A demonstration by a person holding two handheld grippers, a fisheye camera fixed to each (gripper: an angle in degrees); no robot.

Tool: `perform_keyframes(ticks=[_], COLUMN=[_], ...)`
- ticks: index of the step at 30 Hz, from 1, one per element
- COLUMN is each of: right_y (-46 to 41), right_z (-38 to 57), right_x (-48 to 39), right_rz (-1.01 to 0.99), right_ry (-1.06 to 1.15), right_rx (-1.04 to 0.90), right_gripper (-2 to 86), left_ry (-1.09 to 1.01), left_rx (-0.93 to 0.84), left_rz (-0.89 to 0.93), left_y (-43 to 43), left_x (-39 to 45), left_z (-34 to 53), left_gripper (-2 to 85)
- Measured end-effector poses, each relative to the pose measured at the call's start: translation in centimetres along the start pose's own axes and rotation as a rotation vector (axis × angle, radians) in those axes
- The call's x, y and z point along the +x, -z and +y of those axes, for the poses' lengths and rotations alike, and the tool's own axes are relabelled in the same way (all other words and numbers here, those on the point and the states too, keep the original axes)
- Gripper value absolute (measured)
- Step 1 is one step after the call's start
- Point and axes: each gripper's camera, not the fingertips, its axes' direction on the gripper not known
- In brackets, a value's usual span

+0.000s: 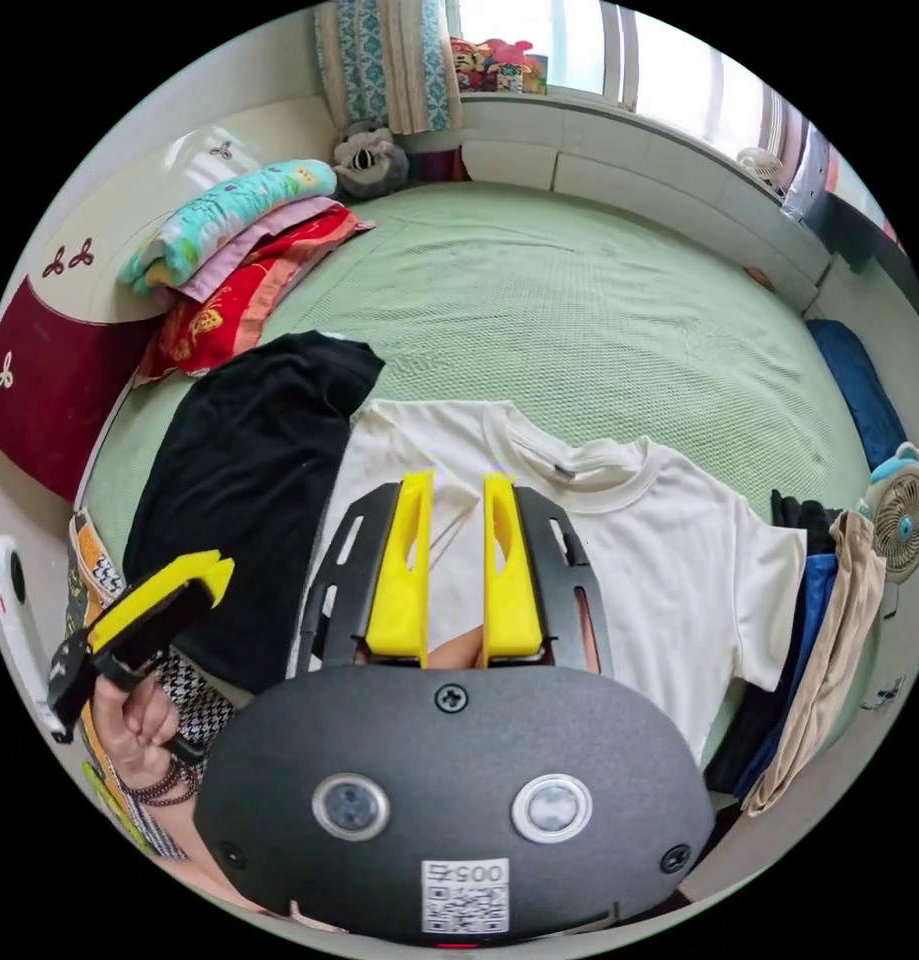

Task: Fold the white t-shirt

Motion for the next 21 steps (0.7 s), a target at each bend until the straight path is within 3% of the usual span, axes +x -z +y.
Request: perform_keyframes(ticks=[4,10,13,21], right_y=[-3.1,-9.7,-10.0,-11.4], right_z=[3.4,5.0,4.8,6.2], right_x=[-2.5,-3.1,-2.9,-1.5], right_rz=[-0.096,-0.079,-0.108,-0.226], right_ry=[0.027,-0.004,0.001,-0.038], right_rx=[-0.081,-0.199,-0.202,-0.261], right_gripper=[8.2,3.7,-0.6,0.7], left_ry=[-0.005,-0.031,-0.048,-0.138], left_rx=[0.001,-0.023,-0.02,-0.059], left_rz=[-0.025,-0.102,-0.074,-0.139], left_y=[-1.0,-3.0,-3.9,-7.7], left_x=[0.8,2.3,3.2,7.3], left_z=[0.1,0.4,0.3,0.6], left_gripper=[8.7,8.6,8.5,8.5])
